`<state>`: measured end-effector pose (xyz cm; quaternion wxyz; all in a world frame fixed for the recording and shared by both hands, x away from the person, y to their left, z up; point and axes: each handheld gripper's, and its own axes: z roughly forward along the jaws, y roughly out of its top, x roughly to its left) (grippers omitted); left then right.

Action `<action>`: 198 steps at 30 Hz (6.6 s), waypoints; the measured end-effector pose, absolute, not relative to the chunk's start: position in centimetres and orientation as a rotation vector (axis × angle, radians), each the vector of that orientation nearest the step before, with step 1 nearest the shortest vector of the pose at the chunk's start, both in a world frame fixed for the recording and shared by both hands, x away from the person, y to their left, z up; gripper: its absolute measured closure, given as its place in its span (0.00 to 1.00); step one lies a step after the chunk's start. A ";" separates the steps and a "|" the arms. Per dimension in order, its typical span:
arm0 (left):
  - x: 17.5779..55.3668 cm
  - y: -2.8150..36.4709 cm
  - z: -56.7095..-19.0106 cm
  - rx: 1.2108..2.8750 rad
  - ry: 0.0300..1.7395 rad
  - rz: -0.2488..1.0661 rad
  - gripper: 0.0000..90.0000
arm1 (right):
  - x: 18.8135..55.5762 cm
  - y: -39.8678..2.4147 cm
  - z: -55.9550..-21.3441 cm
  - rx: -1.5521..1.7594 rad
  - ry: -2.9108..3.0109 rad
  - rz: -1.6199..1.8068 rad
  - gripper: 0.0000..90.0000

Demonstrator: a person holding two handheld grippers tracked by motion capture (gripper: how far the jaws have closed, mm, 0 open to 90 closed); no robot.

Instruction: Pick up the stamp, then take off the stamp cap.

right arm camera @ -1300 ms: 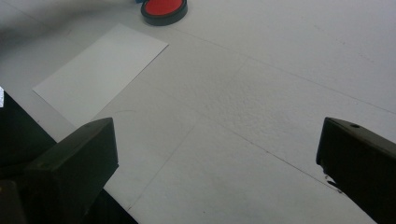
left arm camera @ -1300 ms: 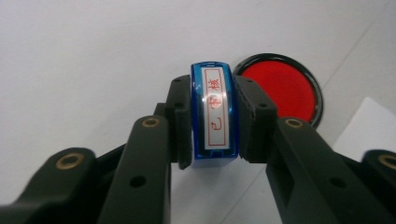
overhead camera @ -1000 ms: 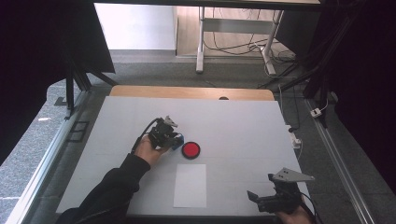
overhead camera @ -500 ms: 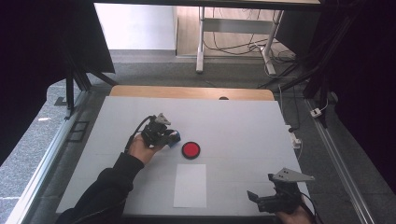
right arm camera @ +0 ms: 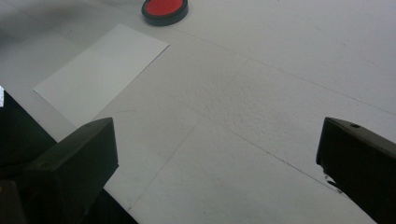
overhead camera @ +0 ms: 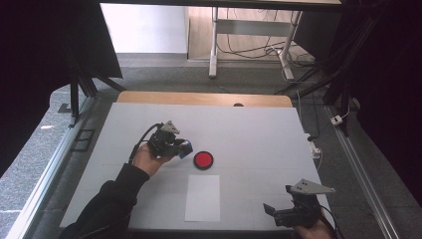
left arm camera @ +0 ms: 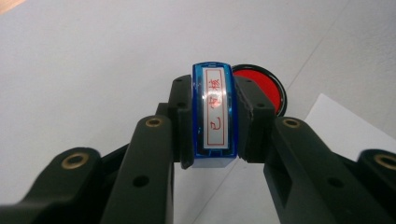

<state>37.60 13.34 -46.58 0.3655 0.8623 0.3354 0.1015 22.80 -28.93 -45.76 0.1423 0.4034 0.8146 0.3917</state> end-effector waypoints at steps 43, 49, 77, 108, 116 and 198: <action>30.8 15.0 -43.7 2.120 0.665 0.117 0.78 | 22.8 -28.8 -45.7 1.153 2.353 1.122 0.00; 29.6 14.5 -43.5 2.103 0.637 0.105 0.78 | 22.7 -28.8 -45.7 1.151 2.347 1.121 0.00; 27.6 13.2 -43.4 2.089 0.565 0.065 0.78 | 22.6 -28.6 -45.6 1.128 2.337 1.110 0.00; 27.8 13.1 -43.3 2.094 0.533 0.038 0.78 | 23.3 -23.9 -45.9 0.895 2.477 1.289 0.00; 28.0 13.0 -43.5 2.104 0.519 0.031 0.78 | 23.8 -22.2 -46.4 0.893 2.549 1.322 0.00; 28.9 13.0 -43.0 2.010 0.125 -0.123 0.78 | 29.0 -12.7 -46.2 0.309 2.844 1.658 0.73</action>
